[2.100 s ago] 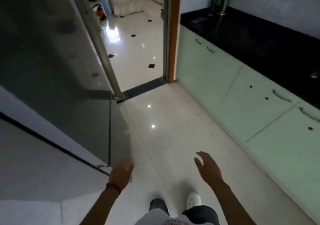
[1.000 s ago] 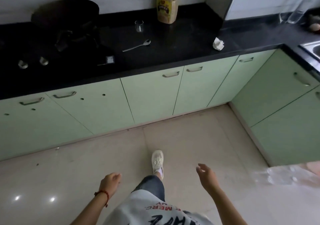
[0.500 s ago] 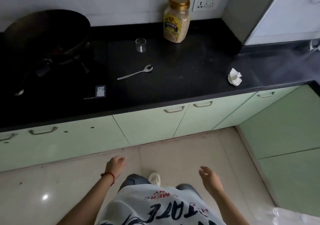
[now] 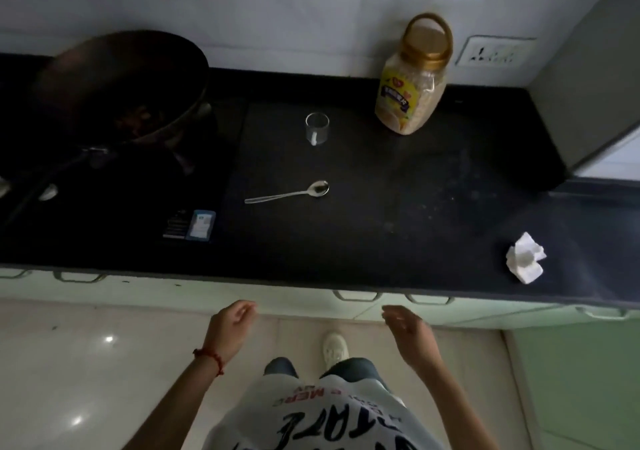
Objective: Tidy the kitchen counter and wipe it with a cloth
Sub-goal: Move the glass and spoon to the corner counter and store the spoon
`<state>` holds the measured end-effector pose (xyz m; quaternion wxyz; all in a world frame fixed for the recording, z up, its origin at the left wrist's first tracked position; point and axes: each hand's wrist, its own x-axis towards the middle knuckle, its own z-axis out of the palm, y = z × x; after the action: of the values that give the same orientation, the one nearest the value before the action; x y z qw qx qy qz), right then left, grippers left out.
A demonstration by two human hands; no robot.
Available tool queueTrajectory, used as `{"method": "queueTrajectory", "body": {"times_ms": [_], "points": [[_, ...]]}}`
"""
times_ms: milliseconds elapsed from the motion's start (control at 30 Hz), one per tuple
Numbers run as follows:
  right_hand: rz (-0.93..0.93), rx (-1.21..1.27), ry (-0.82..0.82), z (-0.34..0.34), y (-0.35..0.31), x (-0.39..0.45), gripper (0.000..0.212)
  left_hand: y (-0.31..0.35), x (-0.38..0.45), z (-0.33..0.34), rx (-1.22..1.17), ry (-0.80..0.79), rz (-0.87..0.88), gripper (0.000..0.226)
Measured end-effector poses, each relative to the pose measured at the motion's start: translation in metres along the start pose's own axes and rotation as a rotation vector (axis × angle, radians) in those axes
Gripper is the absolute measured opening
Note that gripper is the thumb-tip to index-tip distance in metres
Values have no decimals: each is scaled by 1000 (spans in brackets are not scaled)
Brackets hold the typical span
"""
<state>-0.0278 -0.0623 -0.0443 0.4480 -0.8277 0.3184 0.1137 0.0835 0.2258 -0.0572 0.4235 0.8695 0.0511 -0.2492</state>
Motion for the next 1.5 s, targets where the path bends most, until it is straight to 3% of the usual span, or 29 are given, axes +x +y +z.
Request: {"method": "queueTrajectory", "body": {"times_ms": [233, 367, 467, 633, 867, 1100, 1167, 1333, 1500], "points": [[-293, 50, -20, -25, -125, 88, 23, 51, 12, -8, -124, 212, 98, 19], [-330, -21, 19, -2, -171, 152, 26, 57, 29, -9, 139, 344, 252, 28], [-288, -195, 30, 17, -193, 189, 37, 51, 51, -7, 380, 326, 316, 49], [-155, -297, 33, 39, -202, 211, 39, 35, 77, -7, 686, 194, 335, 48], [-46, -6, 108, 39, -200, 205, 21, 30, 88, -12, 695, 198, 376, 56], [-37, 148, 242, 6, -175, 177, 13, 111, 147, -23, 396, 279, 627, 42], [-26, 163, 270, 1, -166, 169, 12, 146, 174, -21, 307, 231, 605, 39], [-34, 173, 298, -6, -151, 152, 9, 210, 246, -3, 191, 67, 353, 41], [-20, 171, 318, -3, -143, 142, 9, 240, 281, 19, 114, 68, 190, 37]]}}
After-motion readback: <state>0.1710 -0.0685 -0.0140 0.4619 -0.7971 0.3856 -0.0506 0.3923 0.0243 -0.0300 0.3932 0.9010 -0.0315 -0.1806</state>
